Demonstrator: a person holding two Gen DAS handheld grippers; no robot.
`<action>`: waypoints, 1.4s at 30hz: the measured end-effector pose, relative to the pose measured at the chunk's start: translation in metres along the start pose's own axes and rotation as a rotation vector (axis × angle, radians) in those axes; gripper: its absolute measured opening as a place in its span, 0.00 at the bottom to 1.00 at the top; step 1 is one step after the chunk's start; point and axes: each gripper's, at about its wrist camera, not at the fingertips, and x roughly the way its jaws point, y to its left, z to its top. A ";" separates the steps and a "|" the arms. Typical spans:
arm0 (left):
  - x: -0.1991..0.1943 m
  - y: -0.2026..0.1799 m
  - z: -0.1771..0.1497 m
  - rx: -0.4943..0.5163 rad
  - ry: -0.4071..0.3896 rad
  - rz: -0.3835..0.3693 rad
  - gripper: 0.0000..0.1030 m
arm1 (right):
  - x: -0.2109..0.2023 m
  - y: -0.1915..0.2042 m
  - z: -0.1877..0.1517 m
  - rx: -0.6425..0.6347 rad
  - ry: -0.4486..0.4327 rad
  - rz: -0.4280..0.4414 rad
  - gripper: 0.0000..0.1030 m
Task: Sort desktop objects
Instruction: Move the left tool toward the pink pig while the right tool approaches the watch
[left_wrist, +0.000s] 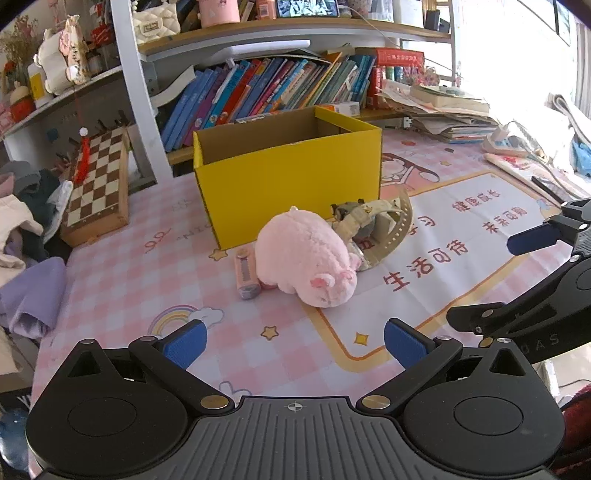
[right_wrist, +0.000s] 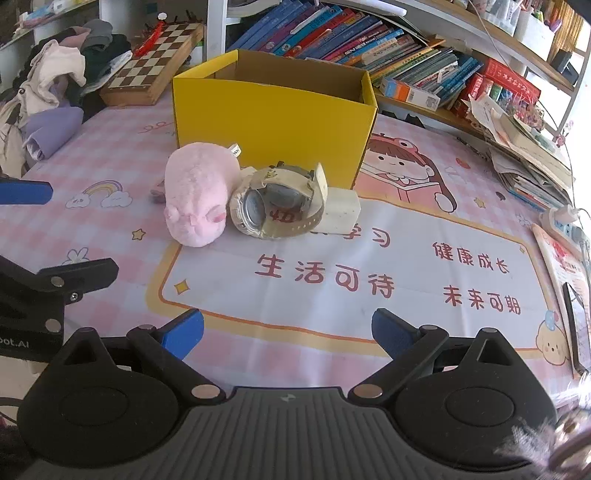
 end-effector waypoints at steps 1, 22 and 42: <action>0.000 0.000 0.000 -0.001 -0.002 -0.006 1.00 | 0.000 0.000 0.000 0.001 0.001 -0.001 0.95; 0.011 0.004 0.006 -0.027 -0.004 -0.031 1.00 | 0.009 -0.015 0.012 0.043 -0.004 0.009 0.94; 0.026 0.012 0.022 -0.094 -0.014 -0.078 1.00 | 0.023 -0.025 0.032 0.033 -0.011 0.023 0.94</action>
